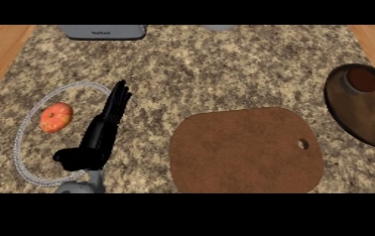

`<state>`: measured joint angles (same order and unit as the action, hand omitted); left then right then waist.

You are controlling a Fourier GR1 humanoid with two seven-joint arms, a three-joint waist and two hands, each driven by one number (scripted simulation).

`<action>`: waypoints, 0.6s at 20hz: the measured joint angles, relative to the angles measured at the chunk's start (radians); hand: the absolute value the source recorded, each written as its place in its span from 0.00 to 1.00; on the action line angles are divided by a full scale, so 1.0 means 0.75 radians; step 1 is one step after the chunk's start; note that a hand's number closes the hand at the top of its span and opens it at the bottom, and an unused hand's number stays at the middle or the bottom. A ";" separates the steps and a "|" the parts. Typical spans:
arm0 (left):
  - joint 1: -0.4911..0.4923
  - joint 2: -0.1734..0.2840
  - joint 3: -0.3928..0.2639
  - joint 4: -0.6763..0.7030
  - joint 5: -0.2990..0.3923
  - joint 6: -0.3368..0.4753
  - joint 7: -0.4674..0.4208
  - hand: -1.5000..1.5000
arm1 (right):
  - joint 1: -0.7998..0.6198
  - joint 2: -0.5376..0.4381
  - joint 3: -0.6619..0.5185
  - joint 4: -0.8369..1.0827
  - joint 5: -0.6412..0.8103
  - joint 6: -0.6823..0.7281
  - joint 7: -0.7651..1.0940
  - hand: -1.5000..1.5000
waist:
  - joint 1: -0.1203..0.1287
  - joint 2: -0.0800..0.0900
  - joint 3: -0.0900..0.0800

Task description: Pick the cupcake from the cutting board and place it in the pan

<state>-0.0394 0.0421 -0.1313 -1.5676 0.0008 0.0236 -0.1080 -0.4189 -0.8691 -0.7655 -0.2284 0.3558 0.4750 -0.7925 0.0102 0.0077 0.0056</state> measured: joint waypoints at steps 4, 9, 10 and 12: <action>0.009 -0.002 -0.007 -0.014 0.000 -0.002 0.017 0.50 | 0.063 0.004 0.020 -0.031 -0.013 -0.012 -0.036 0.00 | -0.002 -0.003 -0.001; 0.013 -0.008 -0.016 -0.025 -0.014 0.005 0.017 0.50 | 0.119 0.014 0.062 -0.067 -0.018 -0.026 -0.069 0.00 | -0.003 -0.004 -0.001; 0.009 -0.008 -0.011 -0.023 -0.009 0.003 0.019 0.50 | 0.125 0.012 0.069 -0.071 -0.020 -0.029 -0.073 0.00 | -0.002 -0.004 -0.001; 0.010 -0.007 -0.006 -0.013 -0.011 0.004 0.016 0.50 | 0.130 0.008 0.080 -0.074 -0.026 -0.036 -0.077 0.00 | -0.001 -0.004 -0.001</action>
<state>-0.0322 0.0365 -0.1358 -1.5775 -0.0071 0.0268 -0.0960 -0.3213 -0.8629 -0.7058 -0.2843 0.3361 0.4479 -0.8503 0.0094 0.0050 0.0049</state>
